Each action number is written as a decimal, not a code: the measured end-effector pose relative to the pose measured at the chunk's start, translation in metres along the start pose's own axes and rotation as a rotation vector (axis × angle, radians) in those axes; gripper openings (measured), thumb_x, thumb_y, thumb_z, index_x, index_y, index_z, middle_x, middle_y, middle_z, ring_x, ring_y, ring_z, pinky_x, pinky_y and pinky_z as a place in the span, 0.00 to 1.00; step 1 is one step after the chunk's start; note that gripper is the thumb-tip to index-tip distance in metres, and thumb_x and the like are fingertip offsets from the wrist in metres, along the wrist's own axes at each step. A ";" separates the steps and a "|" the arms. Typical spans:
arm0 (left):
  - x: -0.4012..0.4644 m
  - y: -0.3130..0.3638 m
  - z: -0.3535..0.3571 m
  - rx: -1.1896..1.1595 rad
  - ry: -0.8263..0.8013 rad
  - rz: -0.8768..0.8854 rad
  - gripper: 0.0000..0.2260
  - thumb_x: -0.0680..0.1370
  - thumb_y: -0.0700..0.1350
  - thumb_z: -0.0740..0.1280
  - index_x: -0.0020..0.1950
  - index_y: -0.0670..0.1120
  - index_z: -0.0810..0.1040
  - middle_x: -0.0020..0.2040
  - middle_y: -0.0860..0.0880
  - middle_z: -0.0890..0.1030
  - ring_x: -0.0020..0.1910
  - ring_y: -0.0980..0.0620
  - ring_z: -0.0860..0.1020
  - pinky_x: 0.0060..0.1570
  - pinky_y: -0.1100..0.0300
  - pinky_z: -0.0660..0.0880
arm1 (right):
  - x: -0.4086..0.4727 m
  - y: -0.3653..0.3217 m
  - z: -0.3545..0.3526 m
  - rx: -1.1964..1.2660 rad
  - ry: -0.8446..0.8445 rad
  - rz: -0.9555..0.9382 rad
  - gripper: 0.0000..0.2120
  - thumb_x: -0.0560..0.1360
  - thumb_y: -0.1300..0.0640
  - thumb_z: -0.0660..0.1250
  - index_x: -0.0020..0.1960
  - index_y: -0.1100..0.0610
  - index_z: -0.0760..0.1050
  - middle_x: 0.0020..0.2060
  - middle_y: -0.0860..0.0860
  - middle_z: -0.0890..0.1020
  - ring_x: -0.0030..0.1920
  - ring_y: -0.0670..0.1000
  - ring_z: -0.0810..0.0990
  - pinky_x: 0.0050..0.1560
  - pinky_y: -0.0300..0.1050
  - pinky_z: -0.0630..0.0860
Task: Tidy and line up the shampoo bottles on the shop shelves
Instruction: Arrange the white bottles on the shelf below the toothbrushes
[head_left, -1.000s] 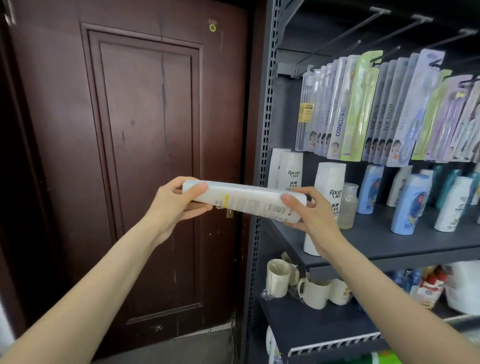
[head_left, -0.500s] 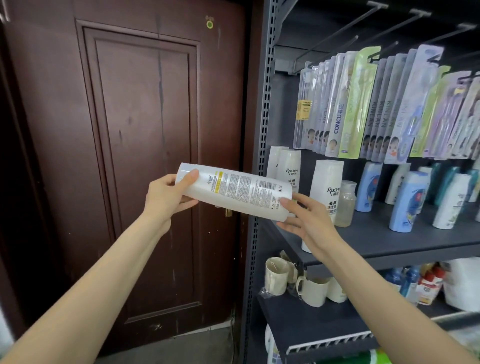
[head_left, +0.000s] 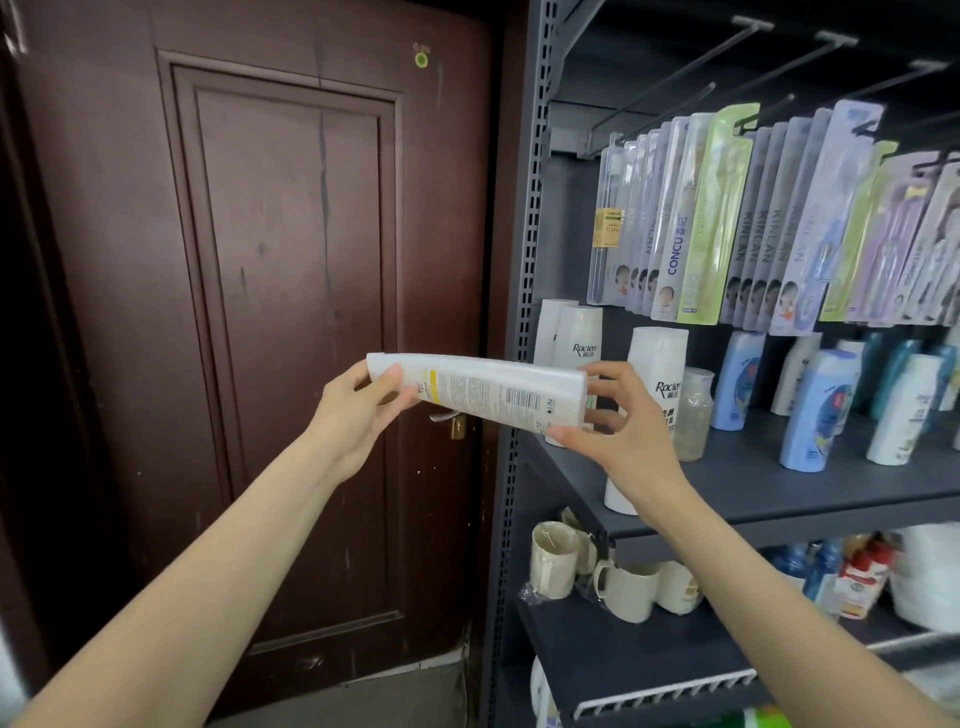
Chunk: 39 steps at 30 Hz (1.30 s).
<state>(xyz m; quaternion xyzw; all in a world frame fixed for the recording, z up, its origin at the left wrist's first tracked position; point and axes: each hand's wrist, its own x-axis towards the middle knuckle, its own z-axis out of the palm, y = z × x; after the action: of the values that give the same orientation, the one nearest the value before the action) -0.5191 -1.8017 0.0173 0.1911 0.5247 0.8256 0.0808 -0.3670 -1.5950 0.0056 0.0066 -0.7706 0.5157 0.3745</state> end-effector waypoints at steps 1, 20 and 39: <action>0.000 0.001 0.001 -0.004 -0.012 -0.017 0.09 0.79 0.39 0.62 0.57 0.37 0.76 0.57 0.37 0.79 0.56 0.41 0.79 0.45 0.65 0.80 | -0.001 0.000 -0.001 -0.012 -0.005 -0.033 0.26 0.64 0.66 0.77 0.52 0.46 0.70 0.53 0.46 0.78 0.53 0.48 0.79 0.49 0.43 0.80; -0.006 0.012 0.054 0.479 -0.168 0.383 0.09 0.73 0.39 0.71 0.47 0.52 0.78 0.51 0.50 0.81 0.48 0.49 0.81 0.46 0.48 0.81 | 0.018 -0.005 0.003 -0.415 -0.258 -0.102 0.26 0.70 0.54 0.73 0.65 0.43 0.70 0.58 0.41 0.75 0.59 0.41 0.73 0.65 0.43 0.69; 0.085 -0.042 0.188 0.725 -0.475 0.442 0.08 0.76 0.42 0.68 0.54 0.48 0.76 0.59 0.50 0.77 0.53 0.50 0.78 0.54 0.53 0.75 | 0.092 0.003 -0.112 -0.791 -0.081 -0.155 0.14 0.74 0.59 0.68 0.59 0.54 0.78 0.58 0.49 0.79 0.62 0.49 0.73 0.62 0.39 0.63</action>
<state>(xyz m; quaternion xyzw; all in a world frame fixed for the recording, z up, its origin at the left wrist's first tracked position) -0.5247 -1.5981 0.0698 0.4970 0.6923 0.5207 -0.0504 -0.3704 -1.4691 0.0783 -0.0595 -0.9210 0.1490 0.3550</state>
